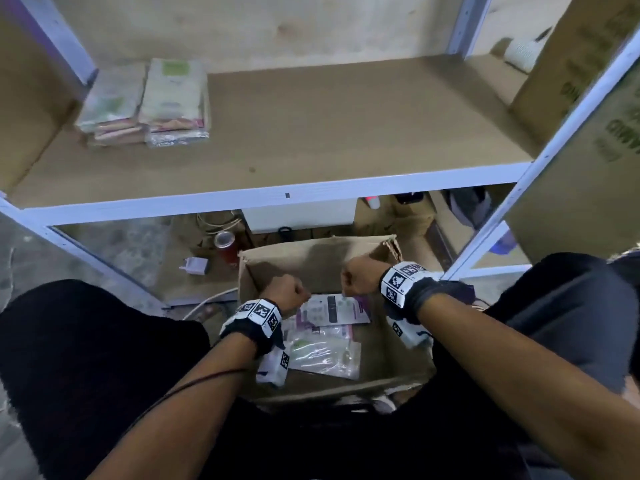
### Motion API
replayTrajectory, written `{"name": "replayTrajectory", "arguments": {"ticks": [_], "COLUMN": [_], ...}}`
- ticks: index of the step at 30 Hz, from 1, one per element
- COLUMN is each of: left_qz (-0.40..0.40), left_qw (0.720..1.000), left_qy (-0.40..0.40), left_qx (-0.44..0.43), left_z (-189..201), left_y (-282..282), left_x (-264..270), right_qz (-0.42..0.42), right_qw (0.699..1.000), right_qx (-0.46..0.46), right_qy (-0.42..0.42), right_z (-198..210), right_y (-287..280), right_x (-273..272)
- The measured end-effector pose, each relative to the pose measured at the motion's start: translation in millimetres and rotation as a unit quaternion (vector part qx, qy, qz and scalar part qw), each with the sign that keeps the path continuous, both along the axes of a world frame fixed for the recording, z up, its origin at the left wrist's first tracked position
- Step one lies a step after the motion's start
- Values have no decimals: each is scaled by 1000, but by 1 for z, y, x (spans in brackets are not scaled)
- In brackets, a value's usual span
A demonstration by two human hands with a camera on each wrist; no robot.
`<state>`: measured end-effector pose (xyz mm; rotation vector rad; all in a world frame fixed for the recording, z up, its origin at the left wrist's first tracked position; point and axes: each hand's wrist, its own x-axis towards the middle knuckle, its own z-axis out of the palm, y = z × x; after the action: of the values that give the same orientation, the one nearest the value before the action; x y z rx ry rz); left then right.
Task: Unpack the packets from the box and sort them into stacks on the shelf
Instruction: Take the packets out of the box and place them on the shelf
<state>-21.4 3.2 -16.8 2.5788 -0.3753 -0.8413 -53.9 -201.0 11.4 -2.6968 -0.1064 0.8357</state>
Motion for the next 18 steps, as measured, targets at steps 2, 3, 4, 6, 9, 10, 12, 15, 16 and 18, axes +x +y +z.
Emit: {"name": "replayTrajectory", "arguments": {"ticks": [2, 3, 4, 6, 9, 10, 12, 15, 16, 18], "left_qz": [21, 32, 40, 50, 59, 61, 62, 57, 58, 62], "left_qw": [1000, 999, 999, 998, 997, 997, 997, 998, 998, 997], "left_qy": [17, 23, 26, 34, 40, 40, 27, 15, 20, 36], "left_qx": [9, 9, 7, 7, 21, 24, 30, 24, 18, 10], "left_z": [-15, -21, -27, -36, -44, -46, -48, -50, -51, -52], "left_y": [4, 6, 7, 8, 11, 12, 13, 15, 15, 15], "left_x": [4, 6, 7, 10, 11, 11, 9, 7, 6, 4], "right_qz": [8, 10, 8, 4, -10, -8, 19, 52, 57, 50], "right_qw": [1000, 999, 999, 998, 995, 995, 994, 989, 988, 985], "right_qx": [-12, -15, -14, -5, 7, 5, -20, -64, -78, -92], "right_qy": [23, 32, 42, 68, 96, 103, 109, 119, 124, 138], "right_z": [-19, -28, -37, -52, -74, -80, -93, -115, -123, -136], "right_y": [8, 12, 16, 24, 35, 38, 43, 50, 52, 56], "right_x": [11, 15, 19, 27, 34, 35, 35, 26, 22, 16]}}
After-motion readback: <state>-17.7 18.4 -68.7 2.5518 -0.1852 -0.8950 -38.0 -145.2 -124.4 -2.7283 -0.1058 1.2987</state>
